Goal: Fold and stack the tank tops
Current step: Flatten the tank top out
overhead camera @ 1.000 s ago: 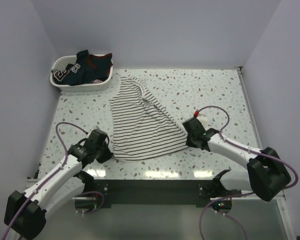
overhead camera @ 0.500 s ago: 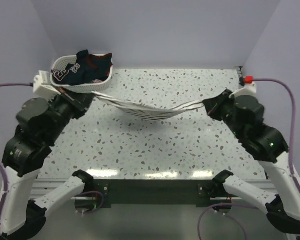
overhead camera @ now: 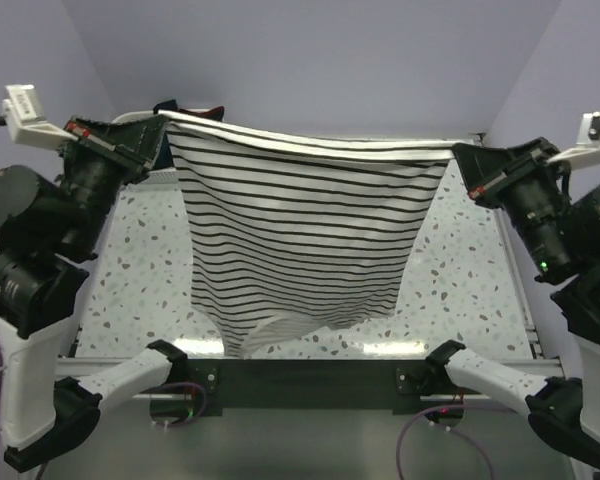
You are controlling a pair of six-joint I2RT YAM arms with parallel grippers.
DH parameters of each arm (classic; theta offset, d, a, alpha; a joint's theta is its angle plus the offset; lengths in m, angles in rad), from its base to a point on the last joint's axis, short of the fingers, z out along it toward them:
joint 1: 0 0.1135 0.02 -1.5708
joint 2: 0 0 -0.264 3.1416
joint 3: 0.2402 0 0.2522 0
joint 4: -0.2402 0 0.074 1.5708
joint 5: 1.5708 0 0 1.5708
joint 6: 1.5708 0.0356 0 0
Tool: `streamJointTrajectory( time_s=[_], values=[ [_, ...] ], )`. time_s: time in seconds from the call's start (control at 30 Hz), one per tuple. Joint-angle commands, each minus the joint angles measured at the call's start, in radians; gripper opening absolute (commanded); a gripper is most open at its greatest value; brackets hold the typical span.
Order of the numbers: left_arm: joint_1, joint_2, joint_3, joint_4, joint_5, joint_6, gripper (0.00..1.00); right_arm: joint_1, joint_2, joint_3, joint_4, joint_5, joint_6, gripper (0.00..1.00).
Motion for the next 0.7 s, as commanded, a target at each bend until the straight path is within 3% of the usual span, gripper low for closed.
streamJointTrajectory(
  time_s=[0.0,0.13,0.27,0.4,0.5,0.57,0.67],
  values=[
    [0.000,0.083,-0.067,0.131,-0.058,0.047,0.00,-0.003,0.117,-0.043,0.046,0.063,-0.076,0.00],
    [0.010,0.201,-0.149,0.270,-0.049,0.073,0.00,-0.034,0.292,-0.047,0.119,0.102,-0.129,0.00],
    [0.178,0.449,-0.101,0.431,0.207,0.012,0.00,-0.256,0.511,0.073,0.197,-0.178,-0.081,0.00],
    [0.240,0.704,0.183,0.442,0.348,0.050,0.00,-0.294,0.712,0.325,0.200,-0.239,-0.105,0.00],
    [0.265,0.863,0.527,0.387,0.414,0.063,0.00,-0.331,0.803,0.509,0.183,-0.277,-0.097,0.00],
    [0.286,0.896,0.574,0.411,0.457,0.048,0.00,-0.360,0.819,0.578,0.180,-0.282,-0.091,0.00],
    [0.319,0.849,0.497,0.502,0.503,0.026,0.00,-0.405,0.785,0.528,0.212,-0.289,-0.081,0.00]
  ],
)
